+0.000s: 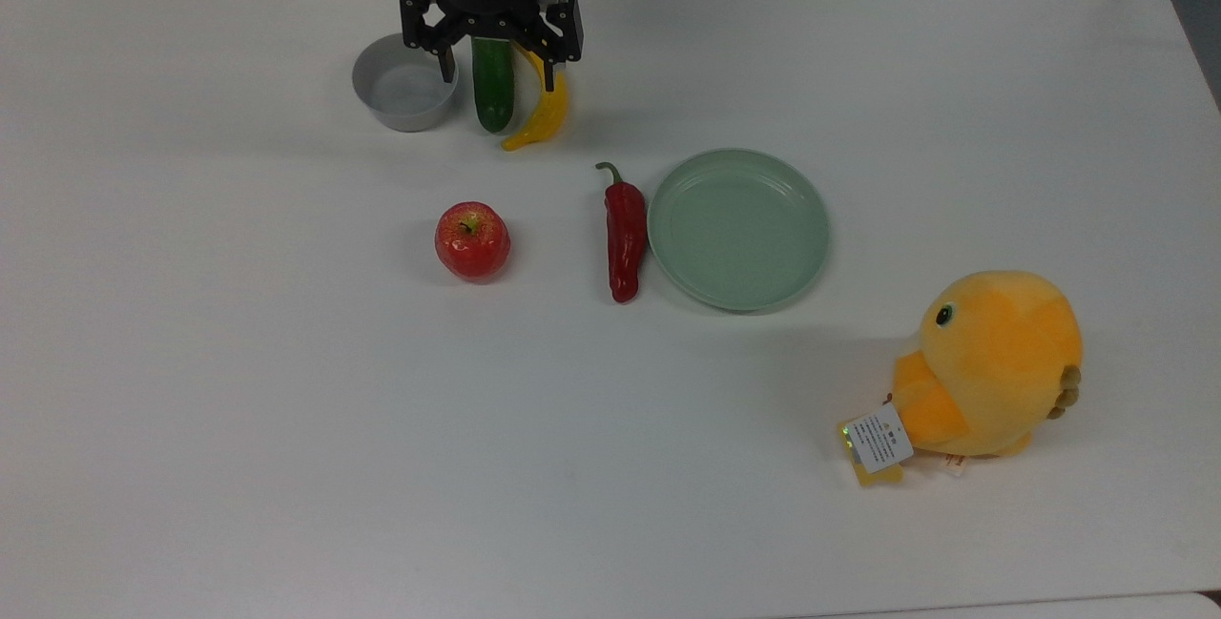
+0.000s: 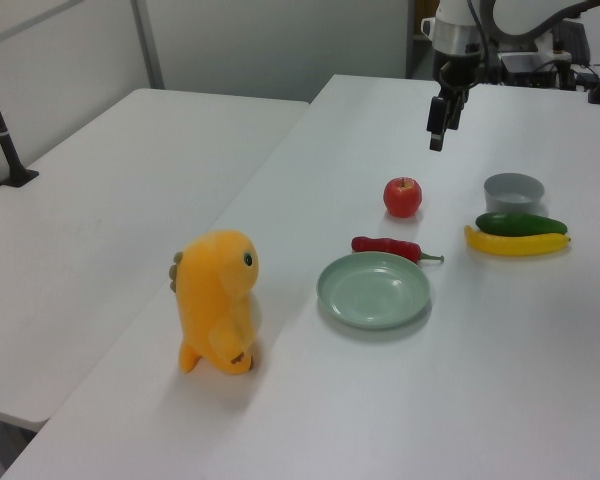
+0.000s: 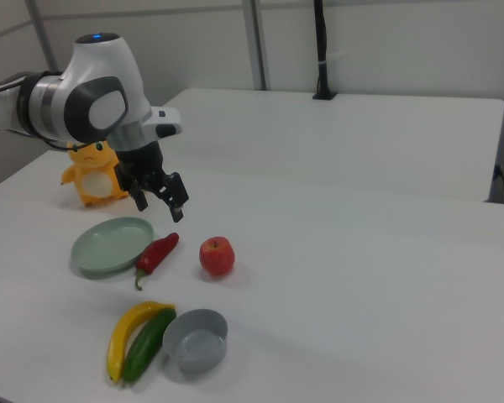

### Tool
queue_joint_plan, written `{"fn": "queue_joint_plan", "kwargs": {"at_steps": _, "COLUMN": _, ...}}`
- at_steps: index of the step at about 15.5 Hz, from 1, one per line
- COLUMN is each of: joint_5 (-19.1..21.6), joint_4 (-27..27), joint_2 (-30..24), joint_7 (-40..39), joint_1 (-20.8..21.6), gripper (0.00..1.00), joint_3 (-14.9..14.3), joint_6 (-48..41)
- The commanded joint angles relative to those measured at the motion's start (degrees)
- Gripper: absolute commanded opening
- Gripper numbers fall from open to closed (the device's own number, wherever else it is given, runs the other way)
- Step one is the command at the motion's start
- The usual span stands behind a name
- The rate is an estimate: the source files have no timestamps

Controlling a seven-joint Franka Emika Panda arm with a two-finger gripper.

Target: Red apple placed in the center of the desktop

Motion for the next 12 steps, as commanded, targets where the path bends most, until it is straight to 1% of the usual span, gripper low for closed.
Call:
{"fn": "queue_joint_plan", "kwargs": {"at_steps": 1, "joint_5": -0.7, "joint_4": -2.0, "joint_2": -3.1, "joint_7": -1.4, "joint_1": 0.3, "gripper": 1.00, "joint_3": -0.4, "joint_6": -2.2}}
{"fn": "queue_joint_plan", "kwargs": {"at_steps": 4, "joint_5": -0.9, "joint_4": -1.9, "joint_2": -4.0, "joint_7": -1.4, "joint_1": -0.1, "gripper": 1.00, "joint_3": -0.4, "joint_6": -2.6}}
{"fn": "queue_joint_plan", "kwargs": {"at_steps": 6, "joint_5": -2.3, "joint_4": -1.8, "joint_2": -4.2, "joint_7": -1.3, "joint_1": -0.2, "gripper": 1.00, "joint_3": -0.4, "joint_6": -3.2}}
{"fn": "queue_joint_plan", "kwargs": {"at_steps": 12, "joint_5": -2.6, "joint_4": -1.4, "joint_2": -3.8, "joint_7": -1.3, "joint_1": 0.7, "gripper": 1.00, "joint_3": -0.7, "joint_6": -4.5}}
